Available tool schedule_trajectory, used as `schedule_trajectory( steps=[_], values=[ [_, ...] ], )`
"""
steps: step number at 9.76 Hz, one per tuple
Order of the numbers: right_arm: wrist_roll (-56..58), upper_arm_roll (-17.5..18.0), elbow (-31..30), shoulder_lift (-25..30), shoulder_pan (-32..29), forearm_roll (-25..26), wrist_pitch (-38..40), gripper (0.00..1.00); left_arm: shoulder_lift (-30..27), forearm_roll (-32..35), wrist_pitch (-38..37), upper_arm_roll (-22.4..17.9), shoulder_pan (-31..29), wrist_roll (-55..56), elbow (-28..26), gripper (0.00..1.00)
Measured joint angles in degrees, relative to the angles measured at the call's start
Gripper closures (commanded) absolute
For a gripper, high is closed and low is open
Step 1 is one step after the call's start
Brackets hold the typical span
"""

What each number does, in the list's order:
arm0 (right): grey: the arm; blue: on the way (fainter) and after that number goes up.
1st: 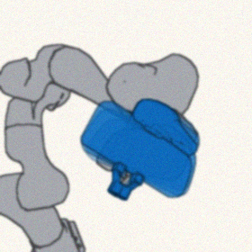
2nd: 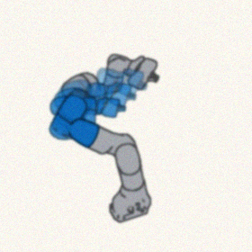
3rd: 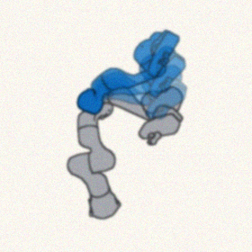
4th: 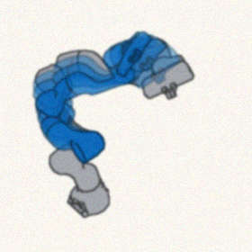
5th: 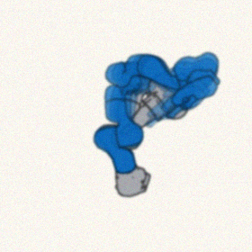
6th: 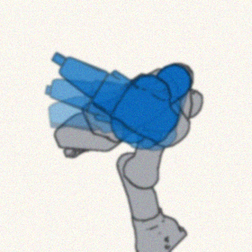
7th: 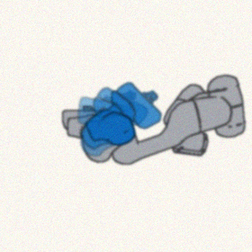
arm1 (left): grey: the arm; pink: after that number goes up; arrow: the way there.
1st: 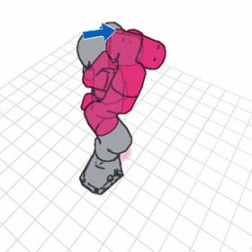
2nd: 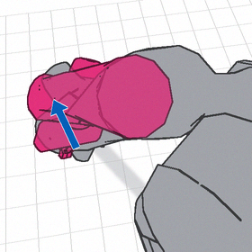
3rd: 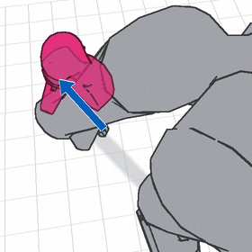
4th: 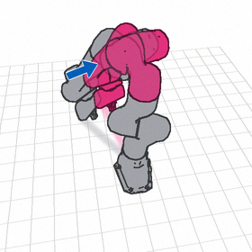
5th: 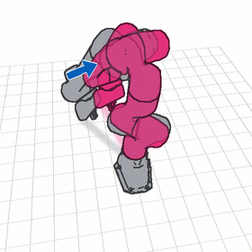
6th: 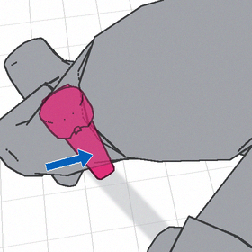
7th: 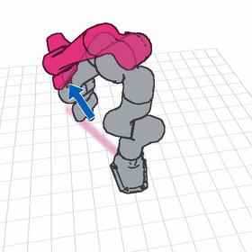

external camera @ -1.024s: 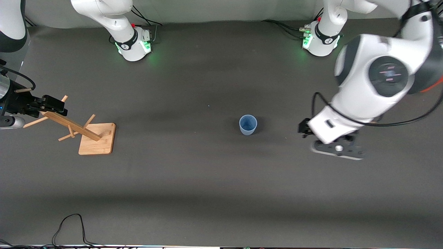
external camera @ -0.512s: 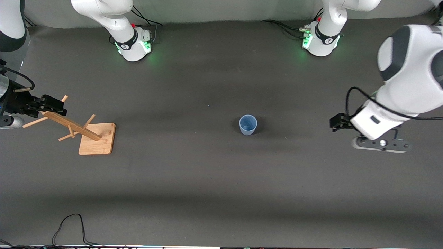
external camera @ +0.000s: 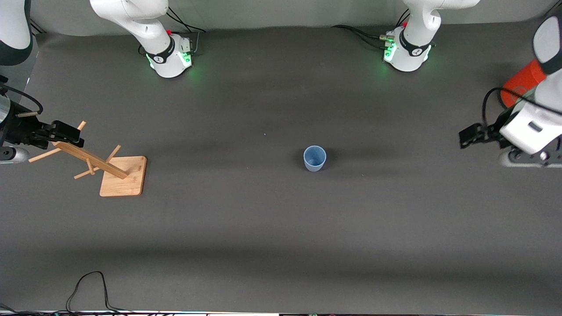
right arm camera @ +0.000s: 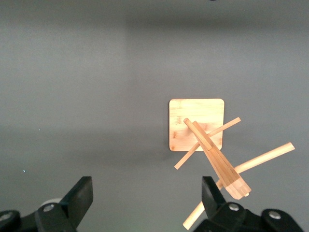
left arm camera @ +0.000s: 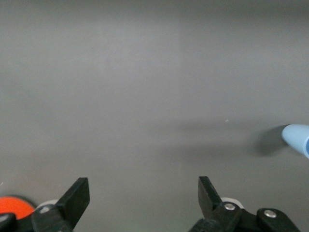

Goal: Rotate and upright cup with both arms

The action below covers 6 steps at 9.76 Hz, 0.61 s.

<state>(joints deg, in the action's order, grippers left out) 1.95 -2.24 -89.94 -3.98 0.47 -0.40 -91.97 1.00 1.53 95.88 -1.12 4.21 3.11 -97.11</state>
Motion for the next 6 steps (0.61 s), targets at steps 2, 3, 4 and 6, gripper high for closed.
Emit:
schedule_trajectory(
  steps=[2,3,4,6],
  values=[
    [-0.3,0.0,0.0,0.0,0.0,0.0,0.0,0.0,-6.0,0.3,1.2,0.3,-0.9,0.4,-6.7,0.0],
    [-0.5,0.0,0.0,0.0,0.0,0.0,0.0,0.0,-7.6,0.4,0.9,0.6,-1.0,1.0,-7.8,0.0],
    [-0.6,0.0,0.0,0.0,0.0,0.0,0.0,0.0,-8.2,0.6,0.4,0.8,-1.0,1.5,-7.8,0.0],
    [-0.7,0.0,0.0,0.0,0.0,0.0,0.0,0.0,-8.4,0.7,-0.5,0.9,-1.1,1.5,-6.9,0.0]
  ],
)
